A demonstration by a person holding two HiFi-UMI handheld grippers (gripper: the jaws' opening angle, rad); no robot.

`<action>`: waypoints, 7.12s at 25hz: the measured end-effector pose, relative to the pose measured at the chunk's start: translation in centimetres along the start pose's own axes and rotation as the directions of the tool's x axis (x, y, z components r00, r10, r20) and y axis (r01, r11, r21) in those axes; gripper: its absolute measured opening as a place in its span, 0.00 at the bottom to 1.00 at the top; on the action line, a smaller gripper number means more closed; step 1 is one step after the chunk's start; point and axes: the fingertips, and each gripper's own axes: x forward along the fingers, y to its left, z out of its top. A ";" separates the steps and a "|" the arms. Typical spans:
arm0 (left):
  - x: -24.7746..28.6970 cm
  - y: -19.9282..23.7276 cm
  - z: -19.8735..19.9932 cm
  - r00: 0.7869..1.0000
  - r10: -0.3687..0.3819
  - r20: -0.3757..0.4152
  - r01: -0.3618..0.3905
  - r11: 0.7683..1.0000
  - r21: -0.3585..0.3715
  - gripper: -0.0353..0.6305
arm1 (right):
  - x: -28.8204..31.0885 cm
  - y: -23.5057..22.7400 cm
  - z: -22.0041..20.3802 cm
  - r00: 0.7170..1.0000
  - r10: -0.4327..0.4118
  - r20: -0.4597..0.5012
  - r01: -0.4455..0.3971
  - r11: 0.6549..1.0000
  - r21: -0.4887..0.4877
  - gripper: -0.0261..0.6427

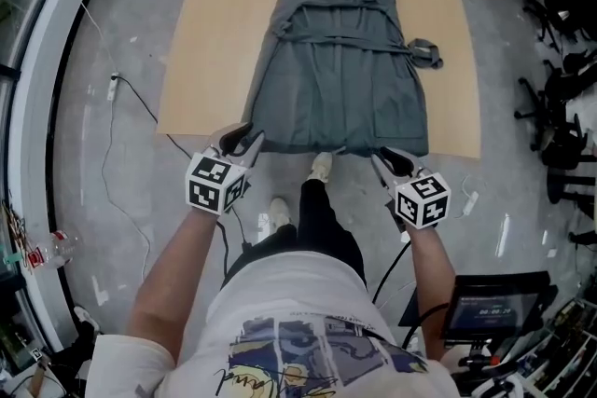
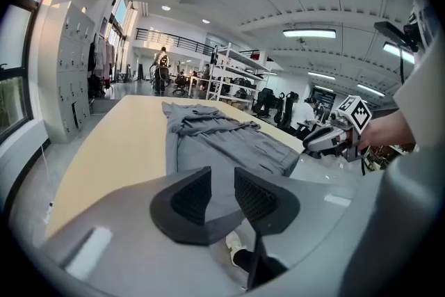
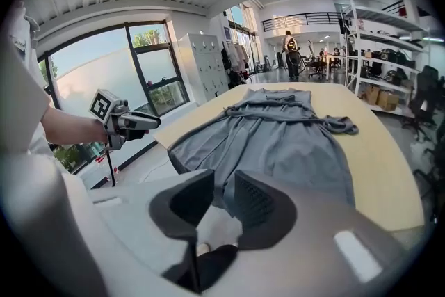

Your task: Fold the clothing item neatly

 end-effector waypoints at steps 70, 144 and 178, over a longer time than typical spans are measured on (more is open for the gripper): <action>12.2 5.9 -22.8 0.950 0.010 -0.312 -0.055 0.989 -0.135 0.63 | 9.7 -19.5 -22.6 0.985 0.085 -0.153 -0.087 0.996 -0.005 0.44; -7.6 -8.0 11.1 0.826 -0.518 0.222 0.535 0.845 -0.015 0.08 | -14.5 -2.1 5.5 0.906 0.364 0.214 -0.343 0.930 -0.131 0.06; 5.7 5.2 29.5 0.885 -0.281 0.372 0.313 0.949 -0.029 0.08 | -4.5 -17.2 28.0 0.817 0.493 0.298 -0.397 0.856 -0.331 0.06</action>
